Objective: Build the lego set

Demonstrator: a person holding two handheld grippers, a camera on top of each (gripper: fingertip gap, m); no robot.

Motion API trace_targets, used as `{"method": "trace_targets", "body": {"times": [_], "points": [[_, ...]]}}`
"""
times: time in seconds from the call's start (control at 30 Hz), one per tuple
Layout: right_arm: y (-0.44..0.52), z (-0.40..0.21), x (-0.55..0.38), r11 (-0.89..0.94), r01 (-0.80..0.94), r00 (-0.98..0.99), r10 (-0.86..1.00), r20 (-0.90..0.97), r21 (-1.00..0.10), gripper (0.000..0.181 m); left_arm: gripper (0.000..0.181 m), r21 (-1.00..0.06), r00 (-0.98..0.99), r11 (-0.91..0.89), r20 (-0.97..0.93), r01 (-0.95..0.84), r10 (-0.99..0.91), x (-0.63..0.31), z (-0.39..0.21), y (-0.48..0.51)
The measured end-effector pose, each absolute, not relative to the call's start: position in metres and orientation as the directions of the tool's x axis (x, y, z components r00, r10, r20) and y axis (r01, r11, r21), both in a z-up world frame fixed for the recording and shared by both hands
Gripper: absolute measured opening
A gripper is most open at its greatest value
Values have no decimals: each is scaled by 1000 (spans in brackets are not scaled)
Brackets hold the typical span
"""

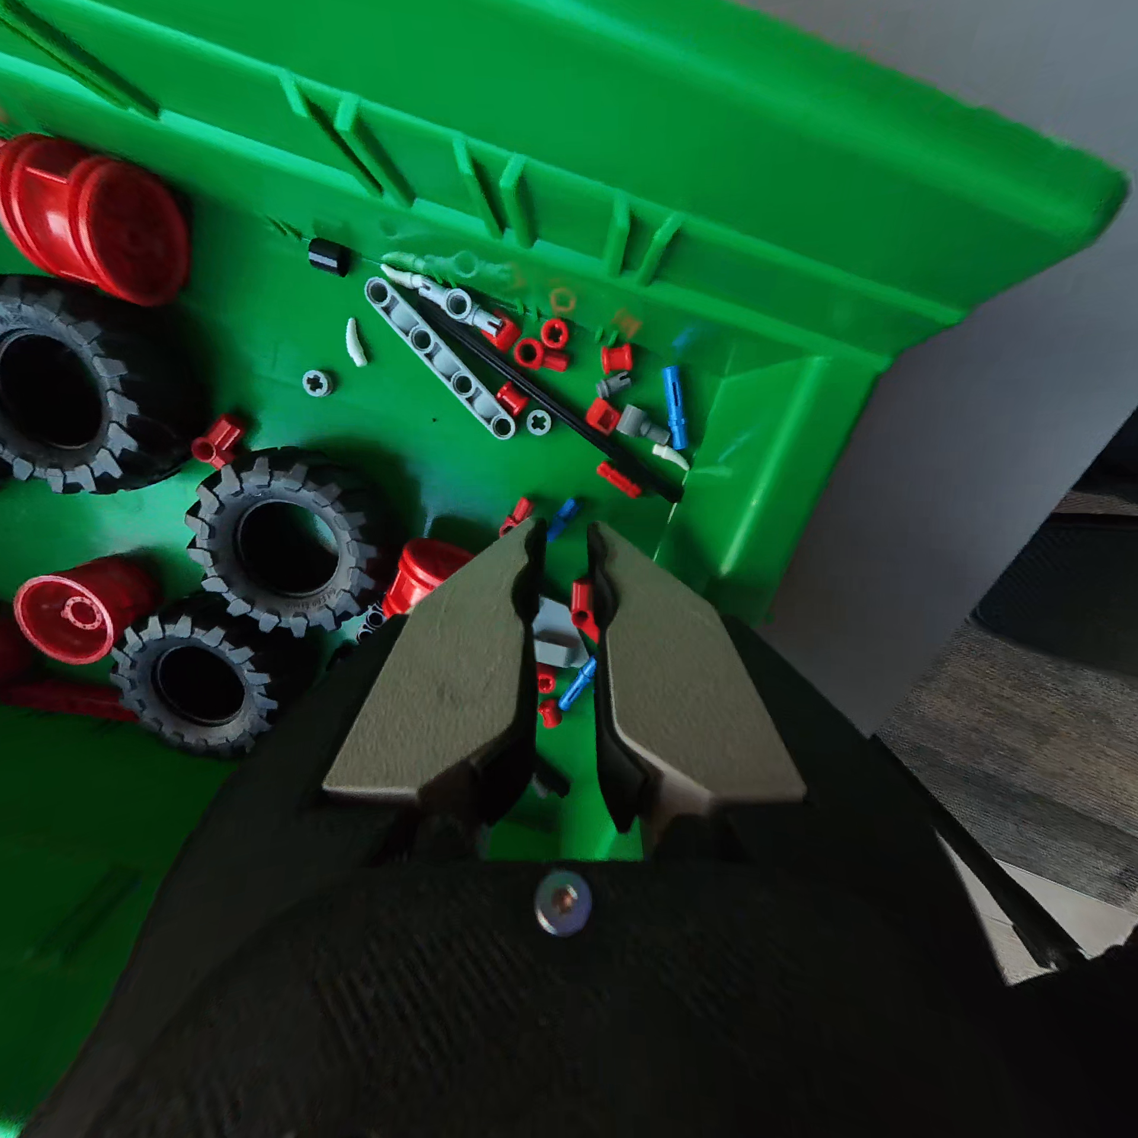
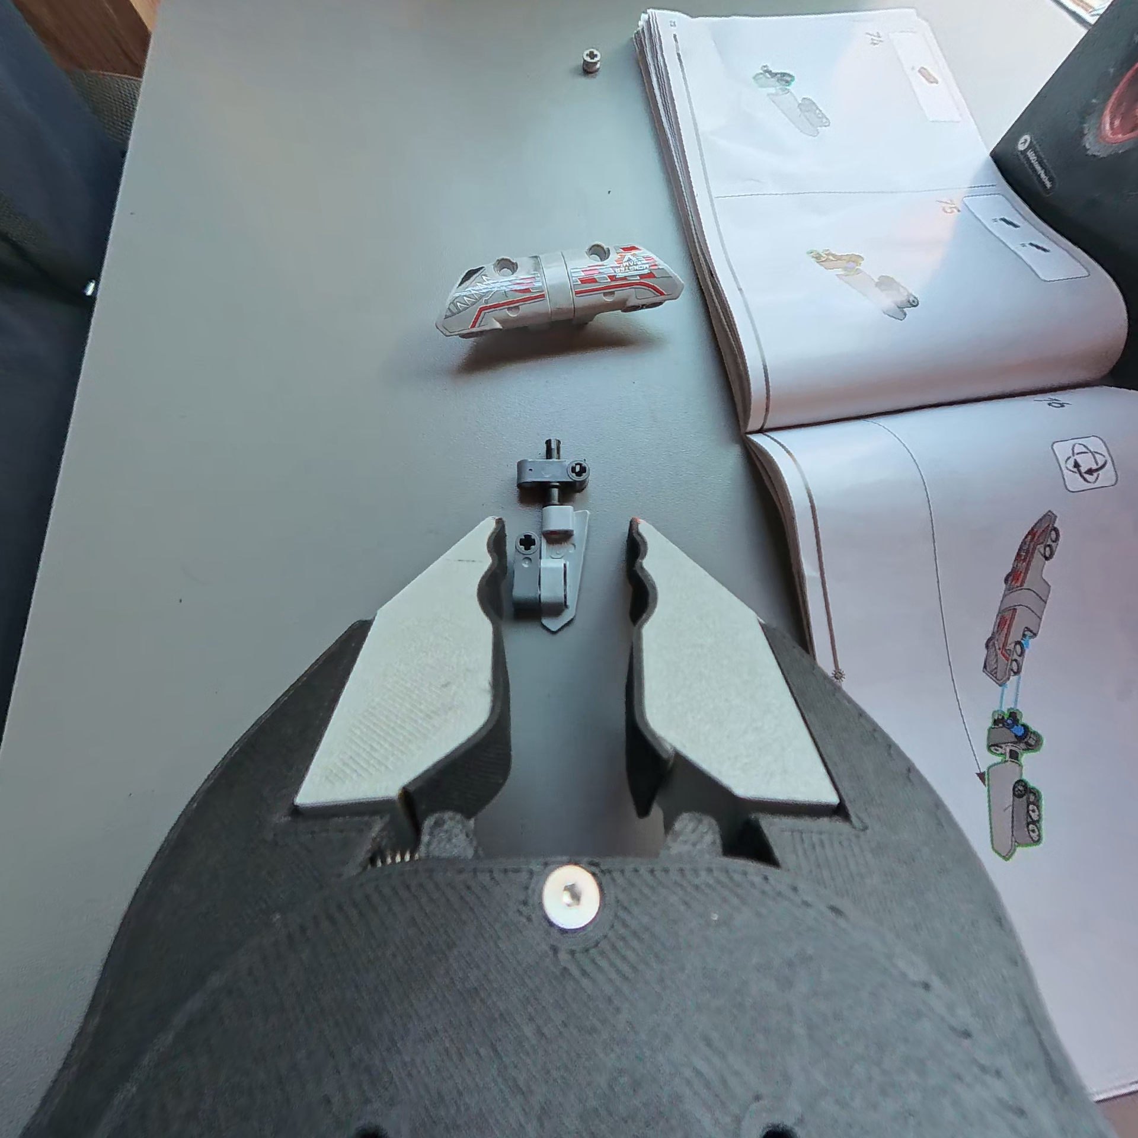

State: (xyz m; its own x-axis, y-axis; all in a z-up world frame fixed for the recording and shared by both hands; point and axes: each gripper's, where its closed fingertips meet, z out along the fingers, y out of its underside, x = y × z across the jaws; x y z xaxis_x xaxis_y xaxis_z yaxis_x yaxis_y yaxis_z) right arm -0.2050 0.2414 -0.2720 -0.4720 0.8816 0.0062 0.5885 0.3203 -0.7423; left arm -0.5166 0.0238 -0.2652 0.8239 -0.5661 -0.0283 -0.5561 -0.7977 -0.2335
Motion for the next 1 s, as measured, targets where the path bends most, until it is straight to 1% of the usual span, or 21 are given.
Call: {"method": "trace_targets", "body": {"times": [0.07,0.13,0.27,0.33,0.43,0.53,0.67,0.77,1.0], "points": [[241,-272,-205,325,587,-472,881,13,-741,36,7,-227,824,-799,-33,-557,-566,-518,-267,22],[241,-272,-205,332,585,-474,880,20,-740,36,8,-209,825,-803,-37,-558,-563,-520,-269,21],[241,-273,-204,334,584,-473,881,24,-740,36,9,-215,824,-802,-29,-558,-565,-516,-269,24],[241,-273,-204,333,585,-472,881,23,-740,36,4,-224,825,-800,-34,-556,-564,-515,-269,26],[240,-273,-201,338,582,-475,879,28,-739,35,3,-234,850,-825,-20,-515,-526,-515,-269,30],[238,-273,-200,348,576,-484,875,34,-740,32,3,-222,878,-852,-53,-475,-475,-523,-266,32],[234,-272,-197,361,568,-501,865,38,-739,32,2,-307,918,-867,-84,-393,-387,-528,-238,41],[232,-272,-196,369,563,-511,859,39,-740,31,3,-344,910,-843,-166,-413,-379,-531,-218,46],[231,-272,-194,381,555,-517,855,52,-740,30,2,-396,887,-795,-244,-460,-391,-515,-185,47]]}}
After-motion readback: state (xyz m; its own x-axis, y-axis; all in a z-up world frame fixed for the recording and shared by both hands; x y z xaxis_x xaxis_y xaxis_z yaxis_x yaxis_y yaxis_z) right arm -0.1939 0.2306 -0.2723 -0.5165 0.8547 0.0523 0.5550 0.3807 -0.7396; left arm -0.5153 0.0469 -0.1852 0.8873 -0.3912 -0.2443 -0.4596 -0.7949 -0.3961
